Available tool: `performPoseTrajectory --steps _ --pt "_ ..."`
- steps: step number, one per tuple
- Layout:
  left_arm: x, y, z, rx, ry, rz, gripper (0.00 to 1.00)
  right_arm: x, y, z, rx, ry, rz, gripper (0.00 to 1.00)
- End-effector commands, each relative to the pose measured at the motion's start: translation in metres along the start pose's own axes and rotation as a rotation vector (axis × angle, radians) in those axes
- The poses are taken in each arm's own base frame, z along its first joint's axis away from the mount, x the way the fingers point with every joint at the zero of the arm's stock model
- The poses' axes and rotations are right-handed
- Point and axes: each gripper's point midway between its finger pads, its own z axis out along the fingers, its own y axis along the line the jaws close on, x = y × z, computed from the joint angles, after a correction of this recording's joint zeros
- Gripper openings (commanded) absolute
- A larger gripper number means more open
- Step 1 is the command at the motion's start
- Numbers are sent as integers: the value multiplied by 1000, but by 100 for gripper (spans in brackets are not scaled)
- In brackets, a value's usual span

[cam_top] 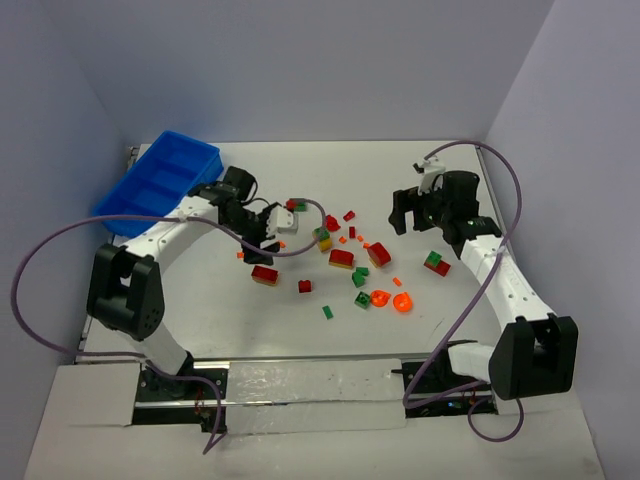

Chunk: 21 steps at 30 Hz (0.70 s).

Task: Sort the legos into containers by color

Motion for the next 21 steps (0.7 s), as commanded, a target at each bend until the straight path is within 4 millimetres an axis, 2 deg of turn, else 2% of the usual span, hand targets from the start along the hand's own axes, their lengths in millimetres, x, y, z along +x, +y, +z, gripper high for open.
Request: performPoseTrajectory --steps 1,9,14,21 --pt "6 -22 16 116 33 126 83 -23 2 -3 -9 -37 -30 100" --pt "23 -35 31 181 97 153 85 -17 0 1 -5 -11 -33 100" --pt "42 -36 40 162 154 145 85 -14 -1 5 -5 0 -32 100" --pt "58 -34 50 132 199 127 77 -15 0 9 -6 4 -35 100"
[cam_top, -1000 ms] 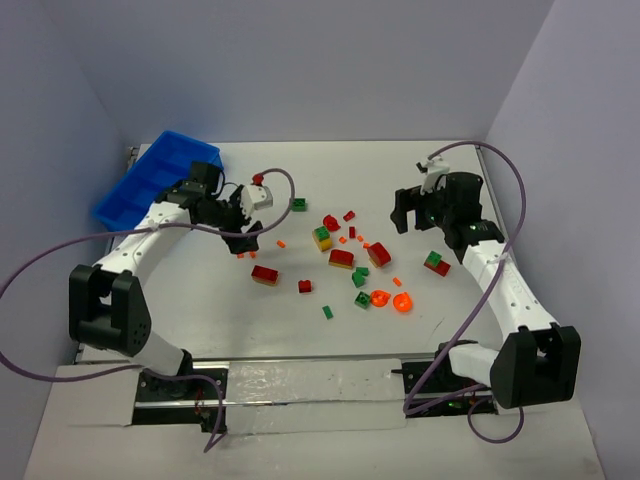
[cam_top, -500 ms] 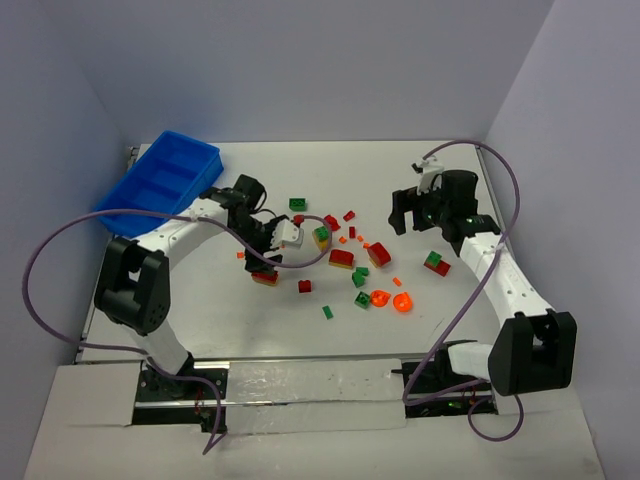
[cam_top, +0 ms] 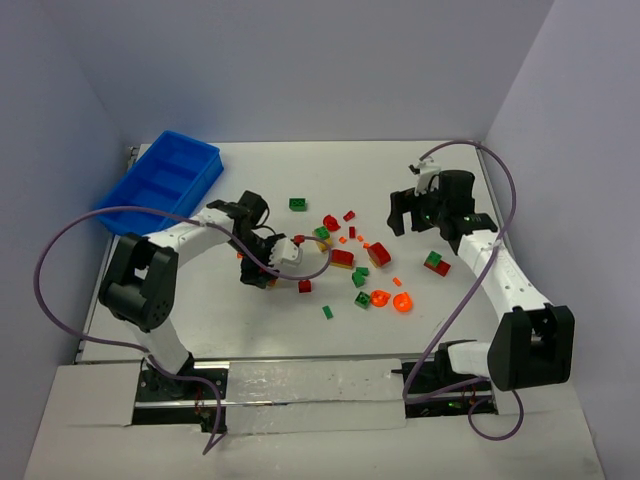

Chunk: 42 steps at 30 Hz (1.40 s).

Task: Sort the legos into containers by color

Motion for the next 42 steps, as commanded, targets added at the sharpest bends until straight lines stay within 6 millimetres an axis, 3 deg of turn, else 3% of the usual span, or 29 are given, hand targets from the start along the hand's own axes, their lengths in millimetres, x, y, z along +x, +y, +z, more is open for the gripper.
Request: performPoseTrajectory --steps 1,7,12,16,18,20,23,24,27,33,36,42 --pt "1 9 6 -41 5 25 76 -24 0 0 2 -44 -30 100" --pt "1 16 7 -88 -4 35 64 -24 2 2 -2 -43 -30 100" --pt "-5 23 2 -146 -23 37 45 -26 8 1 -14 -49 -46 100" --pt "-24 28 -14 -191 -89 17 27 -34 22 -4 -61 -82 -71 100" --pt "-45 28 -31 -213 -164 -24 9 -41 38 -9 -129 -109 -92 100" --pt "-68 30 -52 -225 -257 -72 0 -48 54 -16 -194 -135 -108 99" --pt "-108 16 -80 -152 -468 -187 0 -62 84 -29 -318 -171 -134 96" --pt "-128 6 -100 -131 -566 -204 0 -68 105 -38 -407 -182 -142 93" --pt "-155 -16 -121 -60 -707 -257 0 -76 146 -56 -587 -194 -158 87" --pt "-174 -40 -143 11 -805 -277 0 -86 205 -84 -819 -196 -199 85" --pt "-183 -45 -150 58 -849 -308 0 -79 229 -86 -873 -162 -257 86" --pt "-189 -47 -154 84 -891 -348 0 -72 258 -95 -965 -121 -309 84"
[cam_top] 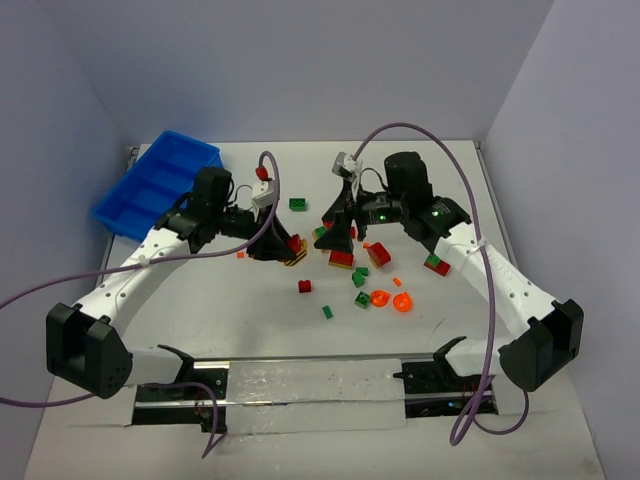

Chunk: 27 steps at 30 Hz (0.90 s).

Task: Sort the legos into containers by color

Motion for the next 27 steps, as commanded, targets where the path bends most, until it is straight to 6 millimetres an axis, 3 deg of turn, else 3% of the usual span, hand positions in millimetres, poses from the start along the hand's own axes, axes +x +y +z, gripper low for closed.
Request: performPoseTrajectory --steps 1,6,15,27 --pt "-20 -17 -1 67 -69 -11 0 -8 23 7 -93 19 -31 82" --pt "-24 -18 -1 72 -80 -9 0 0 33 17 -149 52 -15 78" --pt "-27 -22 0 84 -82 -2 0 4 35 26 -208 75 33 81" --pt "-26 -22 3 87 -80 -5 0 -1 44 33 -274 81 51 64"
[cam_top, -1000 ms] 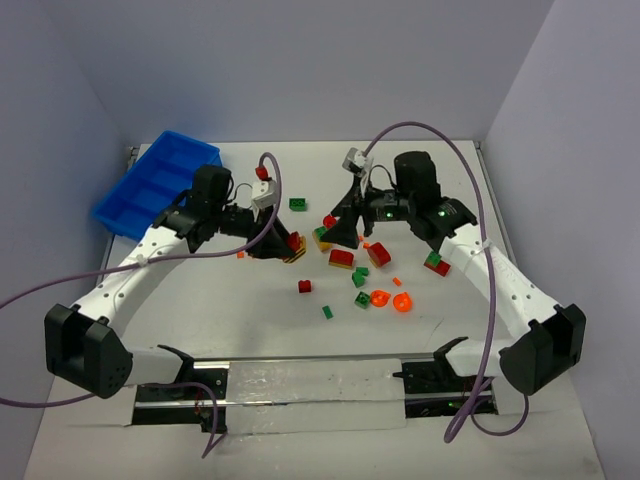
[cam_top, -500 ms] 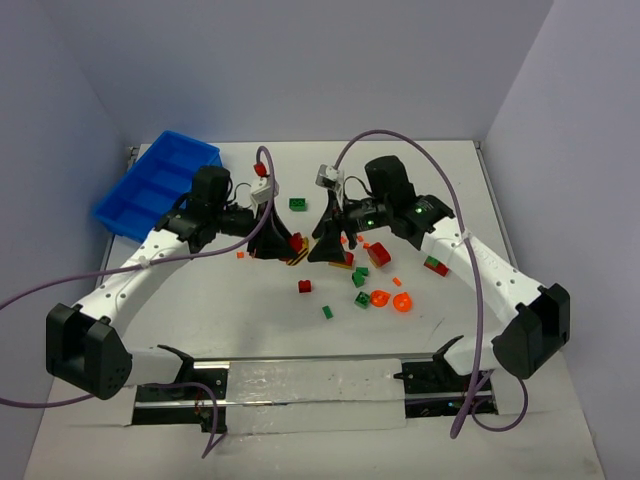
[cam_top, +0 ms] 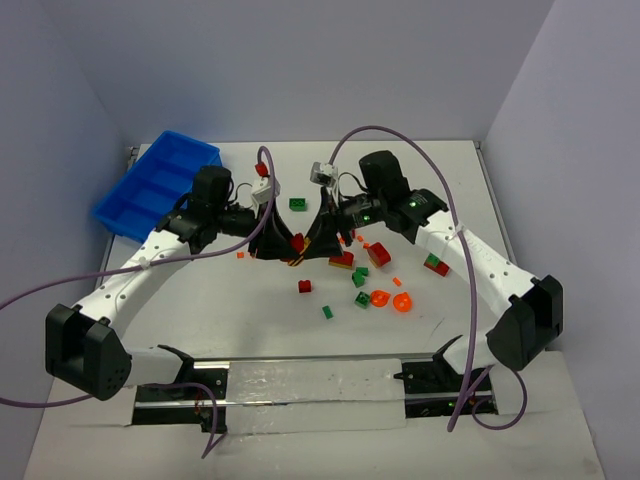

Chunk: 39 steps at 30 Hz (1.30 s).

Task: Sort the legos into containers by color

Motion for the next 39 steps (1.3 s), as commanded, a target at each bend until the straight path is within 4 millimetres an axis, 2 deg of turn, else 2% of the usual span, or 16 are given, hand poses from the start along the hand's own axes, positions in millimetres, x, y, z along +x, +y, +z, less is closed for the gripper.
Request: performPoseTrajectory --steps 1,7,10,11,12,13,14,15,17,20,26,31,33,34,36,39 --pt "-15 -11 0 37 -33 60 0 -12 9 4 -42 -4 -30 63" --pt "-18 -15 0 51 -39 55 0 -9 5 5 -25 17 -46 58" --pt "-19 -15 -1 52 -40 55 0 -7 4 5 -23 23 -46 49" --pt "-18 -16 -1 52 -37 52 0 -6 4 5 -23 26 -49 38" --pt "-18 -16 -1 50 -38 53 1 -6 4 5 -23 27 -49 38" --pt "-17 -16 -1 48 -35 48 7 -7 3 5 -21 27 -54 25" --pt "-15 -15 -2 41 -28 38 25 -6 4 4 -24 35 -50 7" --pt "-14 -16 -2 39 -25 37 35 -5 3 5 -18 38 -47 1" --pt "-13 -16 -4 35 -17 37 46 -5 2 3 -2 34 -50 0" --pt "-15 -19 -8 32 -13 44 56 -2 2 2 9 33 -54 0" --pt "-21 -25 -10 58 -17 30 69 -1 3 1 11 35 -59 0" --pt "-26 -25 -9 64 -27 27 65 0 4 2 15 44 -70 0" --pt "-26 -23 -7 58 -28 28 54 0 5 2 18 47 -74 0" --pt "-26 -22 -7 52 -28 25 53 0 6 3 15 48 -75 0" --pt "-26 -19 -7 42 -28 27 40 0 7 3 13 47 -78 0" --pt "-25 -18 -7 38 -26 30 10 2 7 4 14 57 -79 0"
